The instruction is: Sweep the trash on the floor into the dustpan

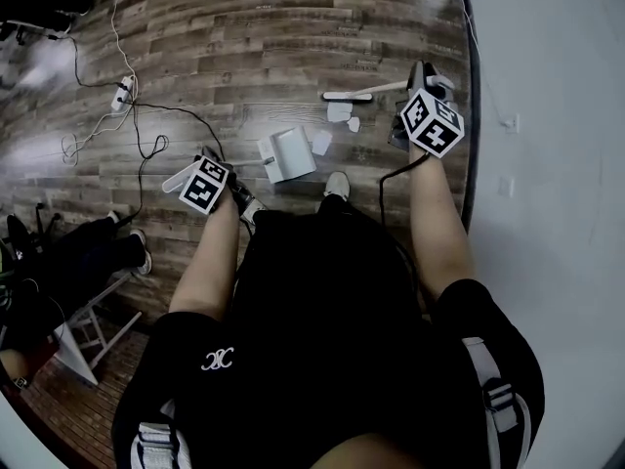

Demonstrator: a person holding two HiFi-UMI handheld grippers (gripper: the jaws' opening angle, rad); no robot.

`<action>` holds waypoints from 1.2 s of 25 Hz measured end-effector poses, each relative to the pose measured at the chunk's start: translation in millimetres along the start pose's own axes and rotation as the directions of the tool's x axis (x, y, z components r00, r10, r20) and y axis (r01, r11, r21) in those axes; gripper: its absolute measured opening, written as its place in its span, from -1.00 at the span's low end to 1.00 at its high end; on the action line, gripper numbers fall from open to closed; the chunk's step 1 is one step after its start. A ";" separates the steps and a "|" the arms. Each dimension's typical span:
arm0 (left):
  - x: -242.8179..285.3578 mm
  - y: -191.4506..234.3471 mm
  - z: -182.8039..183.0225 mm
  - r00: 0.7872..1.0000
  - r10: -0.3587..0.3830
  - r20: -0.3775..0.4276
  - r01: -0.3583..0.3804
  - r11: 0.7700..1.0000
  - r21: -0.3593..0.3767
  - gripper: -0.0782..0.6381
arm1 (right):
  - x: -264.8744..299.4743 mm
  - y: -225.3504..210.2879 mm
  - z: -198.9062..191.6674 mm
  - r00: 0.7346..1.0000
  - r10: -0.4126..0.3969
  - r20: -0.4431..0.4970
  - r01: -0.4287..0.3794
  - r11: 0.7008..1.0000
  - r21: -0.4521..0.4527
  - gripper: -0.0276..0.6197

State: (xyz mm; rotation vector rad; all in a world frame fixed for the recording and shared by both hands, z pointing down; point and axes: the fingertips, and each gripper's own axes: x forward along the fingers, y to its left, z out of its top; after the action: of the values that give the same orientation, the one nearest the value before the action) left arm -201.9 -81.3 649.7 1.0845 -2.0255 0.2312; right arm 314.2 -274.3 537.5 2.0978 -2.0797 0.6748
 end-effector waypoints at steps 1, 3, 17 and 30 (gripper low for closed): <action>1.1 -1.8 0.4 1.000 -0.007 -0.001 0.007 1.000 0.002 -0.51 | -4.7 6.9 -3.9 1.000 0.018 -0.010 -0.019 1.000 -0.019 -0.71; 2.7 -3.2 1.6 1.000 -0.015 -0.004 0.015 1.000 0.001 -0.49 | -12.0 14.3 -12.1 0.999 0.035 -0.036 -0.036 0.999 -0.027 -0.71; 7.9 -26.9 -3.4 0.997 -0.075 -0.032 0.077 0.996 0.043 -0.44 | -72.6 -16.6 -53.6 0.991 0.030 -0.129 -0.001 0.975 0.220 -0.64; 7.6 -30.2 -5.5 0.994 -0.105 -0.039 0.107 0.993 0.045 -0.41 | -120.4 1.6 -77.5 0.975 0.121 -0.187 -0.056 0.945 0.321 -0.64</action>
State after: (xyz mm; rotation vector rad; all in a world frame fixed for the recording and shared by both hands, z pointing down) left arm -178.0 -101.9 652.8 1.2049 -1.9320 0.2431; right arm 299.3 -133.7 560.3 1.9827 -2.0741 1.2542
